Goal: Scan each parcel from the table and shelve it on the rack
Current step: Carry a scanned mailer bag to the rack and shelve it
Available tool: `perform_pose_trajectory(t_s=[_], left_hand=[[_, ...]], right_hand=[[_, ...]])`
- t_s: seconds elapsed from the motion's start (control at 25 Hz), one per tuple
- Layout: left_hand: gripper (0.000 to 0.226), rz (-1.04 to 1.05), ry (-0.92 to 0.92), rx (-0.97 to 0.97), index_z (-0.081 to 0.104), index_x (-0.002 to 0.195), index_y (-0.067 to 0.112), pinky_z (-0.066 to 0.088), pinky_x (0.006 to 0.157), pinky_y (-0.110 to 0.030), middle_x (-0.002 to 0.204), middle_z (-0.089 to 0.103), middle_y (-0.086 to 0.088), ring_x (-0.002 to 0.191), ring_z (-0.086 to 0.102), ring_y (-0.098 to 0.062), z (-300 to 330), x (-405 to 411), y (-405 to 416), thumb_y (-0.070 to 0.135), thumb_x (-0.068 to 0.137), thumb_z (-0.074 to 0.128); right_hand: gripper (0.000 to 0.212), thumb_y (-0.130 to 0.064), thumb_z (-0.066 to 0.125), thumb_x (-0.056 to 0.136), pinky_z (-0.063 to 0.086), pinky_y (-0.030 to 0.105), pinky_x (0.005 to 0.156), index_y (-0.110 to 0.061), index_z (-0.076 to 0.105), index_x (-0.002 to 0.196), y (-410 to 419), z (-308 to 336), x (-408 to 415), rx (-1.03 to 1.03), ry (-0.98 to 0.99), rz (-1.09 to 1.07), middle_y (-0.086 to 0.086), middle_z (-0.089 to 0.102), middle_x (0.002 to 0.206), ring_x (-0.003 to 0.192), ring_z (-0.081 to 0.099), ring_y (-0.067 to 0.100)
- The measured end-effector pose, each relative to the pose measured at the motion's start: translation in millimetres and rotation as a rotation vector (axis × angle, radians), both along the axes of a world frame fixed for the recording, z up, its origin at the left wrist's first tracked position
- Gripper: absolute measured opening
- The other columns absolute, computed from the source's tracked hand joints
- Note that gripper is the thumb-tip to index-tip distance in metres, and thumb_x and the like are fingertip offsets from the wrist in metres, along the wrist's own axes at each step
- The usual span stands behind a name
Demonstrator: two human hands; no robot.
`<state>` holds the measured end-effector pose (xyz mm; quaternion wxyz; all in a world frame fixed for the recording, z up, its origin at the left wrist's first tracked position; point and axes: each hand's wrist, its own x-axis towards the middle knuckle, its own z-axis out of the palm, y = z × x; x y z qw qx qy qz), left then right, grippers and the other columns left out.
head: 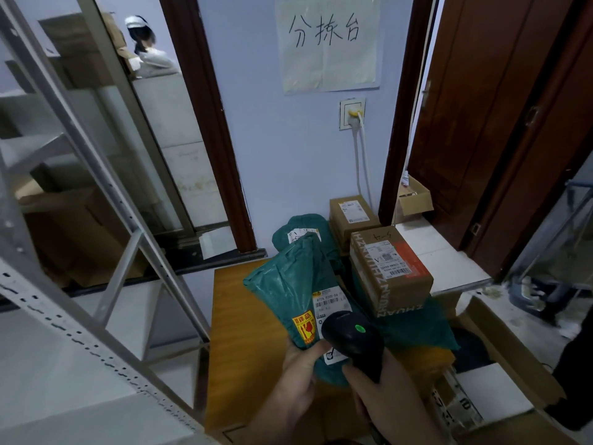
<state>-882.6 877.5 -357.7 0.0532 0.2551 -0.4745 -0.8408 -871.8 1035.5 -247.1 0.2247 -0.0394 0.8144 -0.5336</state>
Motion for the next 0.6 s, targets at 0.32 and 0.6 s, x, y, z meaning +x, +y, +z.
perform_pose_trajectory(t_s=[0.32,0.6], left_hand=[[0.053,0.064,0.037,0.048,0.062,0.132,0.012,0.060,0.079,-0.040,0.117,0.077,-0.014,0.105,0.075,-0.033,36,62,-72,0.004,0.083,0.079],[0.063,0.191,0.127,0.020,0.058,0.135,0.010,0.052,0.104,-0.059,0.122,0.074,-0.022,0.113,0.070,-0.043,48,172,-142,-0.005,0.077,0.080]], right_hand=[[0.014,-0.031,0.068,0.091,0.052,0.032,0.073,-0.024,0.059,0.098,-44,33,31,-0.019,0.099,0.064,-0.006,0.060,0.067,0.065,0.057,0.011],[0.020,-0.020,0.070,0.090,0.052,0.037,0.067,-0.016,0.060,0.073,-116,52,88,-0.019,0.185,0.228,0.004,0.062,0.055,0.055,0.059,0.021]])
